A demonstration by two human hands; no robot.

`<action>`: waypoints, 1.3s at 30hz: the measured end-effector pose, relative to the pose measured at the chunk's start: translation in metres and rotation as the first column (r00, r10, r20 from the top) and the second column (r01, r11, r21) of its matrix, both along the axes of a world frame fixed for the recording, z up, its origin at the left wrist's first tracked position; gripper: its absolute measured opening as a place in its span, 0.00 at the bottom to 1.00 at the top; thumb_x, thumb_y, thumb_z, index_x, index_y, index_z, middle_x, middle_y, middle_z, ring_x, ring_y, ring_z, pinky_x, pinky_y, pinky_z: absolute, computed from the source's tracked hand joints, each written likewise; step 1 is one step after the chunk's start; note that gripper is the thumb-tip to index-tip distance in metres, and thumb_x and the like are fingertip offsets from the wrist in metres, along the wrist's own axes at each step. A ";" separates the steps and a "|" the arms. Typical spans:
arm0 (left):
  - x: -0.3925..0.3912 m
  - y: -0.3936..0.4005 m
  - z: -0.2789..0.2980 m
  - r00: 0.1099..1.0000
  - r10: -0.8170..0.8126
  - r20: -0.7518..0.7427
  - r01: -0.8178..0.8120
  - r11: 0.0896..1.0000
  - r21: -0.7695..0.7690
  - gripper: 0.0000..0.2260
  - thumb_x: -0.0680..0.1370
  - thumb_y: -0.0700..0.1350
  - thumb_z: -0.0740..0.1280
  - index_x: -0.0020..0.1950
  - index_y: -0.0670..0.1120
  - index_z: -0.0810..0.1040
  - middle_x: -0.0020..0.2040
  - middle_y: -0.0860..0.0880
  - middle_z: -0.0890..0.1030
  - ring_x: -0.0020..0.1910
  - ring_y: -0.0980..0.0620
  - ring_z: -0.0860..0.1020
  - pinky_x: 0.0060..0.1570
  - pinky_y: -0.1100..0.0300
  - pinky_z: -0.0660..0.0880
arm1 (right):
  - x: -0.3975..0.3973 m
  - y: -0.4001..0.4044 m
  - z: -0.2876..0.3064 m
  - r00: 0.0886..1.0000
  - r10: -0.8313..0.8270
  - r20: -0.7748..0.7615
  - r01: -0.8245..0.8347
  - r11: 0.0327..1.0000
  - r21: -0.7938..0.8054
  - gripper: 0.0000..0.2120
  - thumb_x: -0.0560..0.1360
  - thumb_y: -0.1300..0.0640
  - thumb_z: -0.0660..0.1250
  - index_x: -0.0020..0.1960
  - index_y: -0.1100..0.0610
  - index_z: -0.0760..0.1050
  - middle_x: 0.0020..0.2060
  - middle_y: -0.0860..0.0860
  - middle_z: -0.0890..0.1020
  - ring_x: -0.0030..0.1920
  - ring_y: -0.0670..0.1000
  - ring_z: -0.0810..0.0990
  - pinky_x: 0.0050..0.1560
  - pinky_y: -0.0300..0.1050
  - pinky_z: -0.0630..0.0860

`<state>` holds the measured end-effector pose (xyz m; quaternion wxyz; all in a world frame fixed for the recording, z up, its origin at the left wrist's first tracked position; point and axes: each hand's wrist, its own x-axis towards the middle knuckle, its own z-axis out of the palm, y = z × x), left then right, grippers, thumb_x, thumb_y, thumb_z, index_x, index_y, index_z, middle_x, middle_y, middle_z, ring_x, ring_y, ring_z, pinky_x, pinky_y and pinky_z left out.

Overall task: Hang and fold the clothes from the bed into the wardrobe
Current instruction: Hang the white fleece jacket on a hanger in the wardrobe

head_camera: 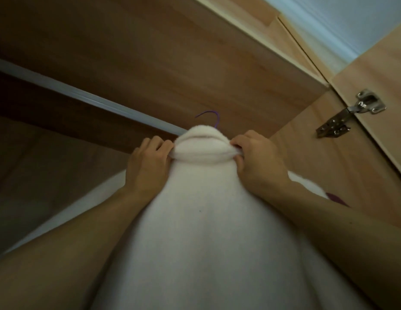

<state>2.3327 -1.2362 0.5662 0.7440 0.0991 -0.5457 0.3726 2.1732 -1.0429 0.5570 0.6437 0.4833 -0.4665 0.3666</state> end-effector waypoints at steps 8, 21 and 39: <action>-0.021 -0.052 0.043 1.000 -0.013 -0.008 0.013 0.999 0.051 0.05 0.77 0.36 0.66 0.50 0.41 0.81 0.45 0.40 0.78 0.41 0.40 0.72 0.35 0.50 0.69 | -0.003 -0.042 0.028 0.993 -0.111 0.038 0.111 0.994 0.013 0.10 0.75 0.64 0.63 0.54 0.56 0.78 0.51 0.55 0.76 0.52 0.60 0.76 0.50 0.54 0.76; -0.131 -0.085 -0.026 0.836 -0.537 0.114 0.466 0.803 0.371 0.26 0.83 0.56 0.56 0.80 0.50 0.56 0.75 0.45 0.66 0.73 0.44 0.65 0.71 0.48 0.64 | -0.057 -0.055 -0.015 0.865 -0.489 -0.114 0.497 0.866 0.060 0.22 0.80 0.46 0.59 0.72 0.51 0.66 0.67 0.53 0.71 0.63 0.54 0.68 0.62 0.51 0.65; -0.279 -0.063 -0.050 0.687 -0.691 0.225 0.343 0.581 0.739 0.35 0.73 0.76 0.44 0.73 0.68 0.30 0.81 0.51 0.36 0.80 0.44 0.45 0.75 0.38 0.47 | -0.123 -0.030 -0.050 0.466 -0.857 -0.219 0.864 0.387 0.323 0.48 0.69 0.22 0.36 0.80 0.50 0.42 0.79 0.56 0.36 0.78 0.60 0.34 0.76 0.61 0.35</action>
